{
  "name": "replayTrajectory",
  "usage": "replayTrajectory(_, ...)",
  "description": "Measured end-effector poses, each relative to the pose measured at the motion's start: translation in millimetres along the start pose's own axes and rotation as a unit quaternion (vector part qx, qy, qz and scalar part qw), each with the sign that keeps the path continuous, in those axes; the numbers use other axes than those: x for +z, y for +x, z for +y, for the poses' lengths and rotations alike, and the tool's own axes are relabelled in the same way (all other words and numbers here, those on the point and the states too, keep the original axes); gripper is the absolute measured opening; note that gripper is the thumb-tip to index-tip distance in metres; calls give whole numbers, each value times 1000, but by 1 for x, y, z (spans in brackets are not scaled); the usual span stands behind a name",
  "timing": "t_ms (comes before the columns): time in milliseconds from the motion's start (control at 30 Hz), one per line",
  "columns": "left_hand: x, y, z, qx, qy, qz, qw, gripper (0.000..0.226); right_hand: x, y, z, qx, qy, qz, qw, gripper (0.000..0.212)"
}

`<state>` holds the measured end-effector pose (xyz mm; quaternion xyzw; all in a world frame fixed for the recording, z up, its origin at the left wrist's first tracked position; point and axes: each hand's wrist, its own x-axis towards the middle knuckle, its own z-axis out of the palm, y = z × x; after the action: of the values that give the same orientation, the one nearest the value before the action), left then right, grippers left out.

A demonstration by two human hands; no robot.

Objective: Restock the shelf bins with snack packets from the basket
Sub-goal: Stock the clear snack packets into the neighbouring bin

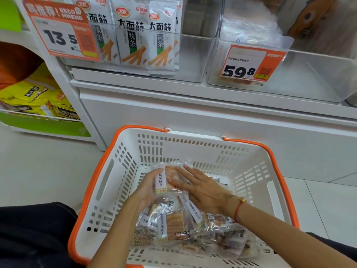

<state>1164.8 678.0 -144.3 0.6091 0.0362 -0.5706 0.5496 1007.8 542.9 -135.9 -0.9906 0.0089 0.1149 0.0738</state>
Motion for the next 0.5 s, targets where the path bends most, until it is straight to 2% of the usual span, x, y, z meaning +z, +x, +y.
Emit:
replayTrajectory(100, 2, 1, 1, 34, 44, 25, 998, 42, -9, 2, -6, 21, 85, -5, 996, 67)
replayTrajectory(167, 0, -2, 1, 64, 76, 17, 995, 59, -19, 5, -9, 84, 190, 58, 976, 63)
replayTrajectory(233, 1, -5, 2, 95, 89, -8, 991, 92, -33, 12, -7, 209, 280, 166, 922, 58)
replayTrajectory(267, 3, -7, 4, 112, 98, -20, 989, 101, -45, 14, -6, 275, 331, 192, 882, 61)
replayTrajectory(333, 8, -17, 12, 139, 131, -29, 981, 102, -68, 16, 2, 358, 489, 140, 783, 90)
replayTrajectory(400, 15, -28, 22, 161, 135, -34, 977, 100, -85, 10, 12, 343, 632, 47, 694, 114)
replayTrajectory(433, 22, -38, 30, 173, 133, -42, 975, 98, -93, 5, 17, 321, 658, 14, 682, 117)
replayTrajectory(467, 30, -51, 38, 189, 139, -49, 971, 94, -101, 0, 21, 298, 664, -3, 685, 109)
replayTrajectory(500, 40, -63, 46, 205, 146, -48, 967, 89, -111, -6, 22, 278, 664, -11, 694, 90)
